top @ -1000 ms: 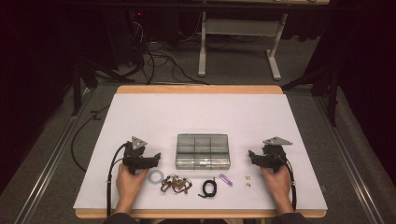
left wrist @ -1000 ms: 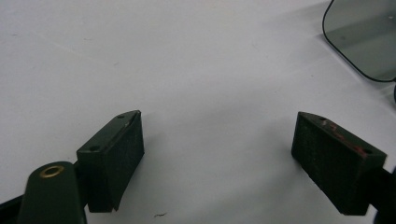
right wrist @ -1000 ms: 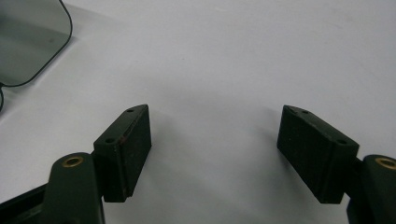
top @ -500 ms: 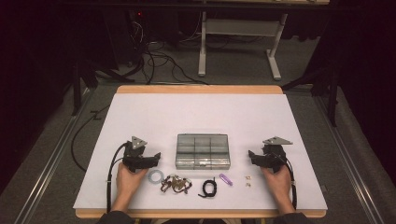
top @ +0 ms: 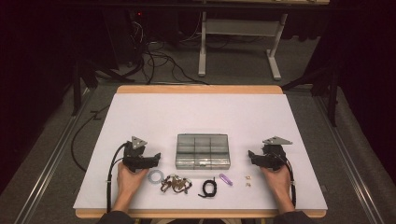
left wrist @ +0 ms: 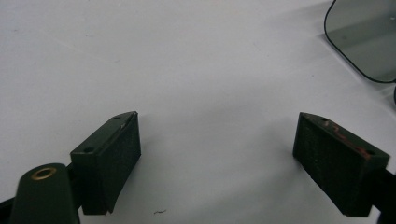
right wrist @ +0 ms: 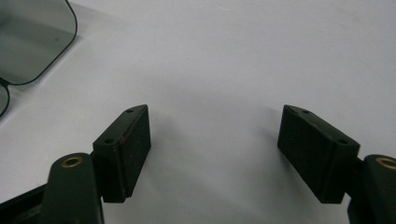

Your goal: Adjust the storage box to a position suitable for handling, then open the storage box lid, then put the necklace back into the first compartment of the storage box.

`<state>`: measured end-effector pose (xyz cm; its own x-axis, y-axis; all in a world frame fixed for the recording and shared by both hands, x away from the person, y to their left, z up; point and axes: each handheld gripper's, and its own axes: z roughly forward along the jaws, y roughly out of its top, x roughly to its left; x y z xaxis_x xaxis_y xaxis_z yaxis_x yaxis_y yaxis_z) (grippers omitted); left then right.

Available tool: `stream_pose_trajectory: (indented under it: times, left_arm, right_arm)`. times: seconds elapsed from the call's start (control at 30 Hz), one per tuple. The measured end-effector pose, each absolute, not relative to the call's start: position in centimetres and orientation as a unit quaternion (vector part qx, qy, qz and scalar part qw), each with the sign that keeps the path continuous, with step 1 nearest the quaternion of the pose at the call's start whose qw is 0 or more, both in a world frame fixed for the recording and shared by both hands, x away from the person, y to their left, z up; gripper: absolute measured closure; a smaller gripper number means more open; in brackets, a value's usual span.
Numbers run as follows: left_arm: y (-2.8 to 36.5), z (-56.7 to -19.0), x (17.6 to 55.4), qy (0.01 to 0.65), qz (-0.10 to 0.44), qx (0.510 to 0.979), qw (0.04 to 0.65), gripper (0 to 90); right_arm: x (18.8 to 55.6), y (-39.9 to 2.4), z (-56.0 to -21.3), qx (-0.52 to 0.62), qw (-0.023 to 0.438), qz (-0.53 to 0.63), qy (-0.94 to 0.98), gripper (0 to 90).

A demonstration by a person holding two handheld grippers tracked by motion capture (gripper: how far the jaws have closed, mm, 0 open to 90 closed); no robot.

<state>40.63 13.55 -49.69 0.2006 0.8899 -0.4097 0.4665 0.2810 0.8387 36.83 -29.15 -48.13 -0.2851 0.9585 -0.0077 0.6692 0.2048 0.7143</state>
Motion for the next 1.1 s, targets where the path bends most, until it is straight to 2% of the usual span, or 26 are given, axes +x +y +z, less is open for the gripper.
stream_pose_trajectory:
  times: [0.2,0.37,0.6,0.87,1.1]
  left_arm:
    - [13.8,-49.3,40.4,0.601,0.194,0.556,0.54,15.5]
    - [13.6,-48.9,40.0,0.595,0.186,0.553,0.552,16.5]
    - [13.2,-48.4,39.1,0.571,0.178,0.557,0.576,27.1]
    - [12.9,-47.5,38.0,0.556,0.157,0.563,0.591,39.6]
    - [12.4,-47.2,37.3,0.541,0.134,0.573,0.601,49.4]
  right_arm:
    - [36.6,-29.7,-47.9,0.555,0.229,0.332,0.728,27.7]
    - [35.9,-29.7,-47.2,0.542,0.236,0.354,0.725,33.1]
    - [35.2,-29.8,-47.2,0.523,0.204,0.398,0.726,47.3]
    - [34.3,-29.0,-46.8,0.507,0.219,0.408,0.727,57.0]
    - [33.8,-28.4,-46.9,0.494,0.197,0.409,0.742,69.9]
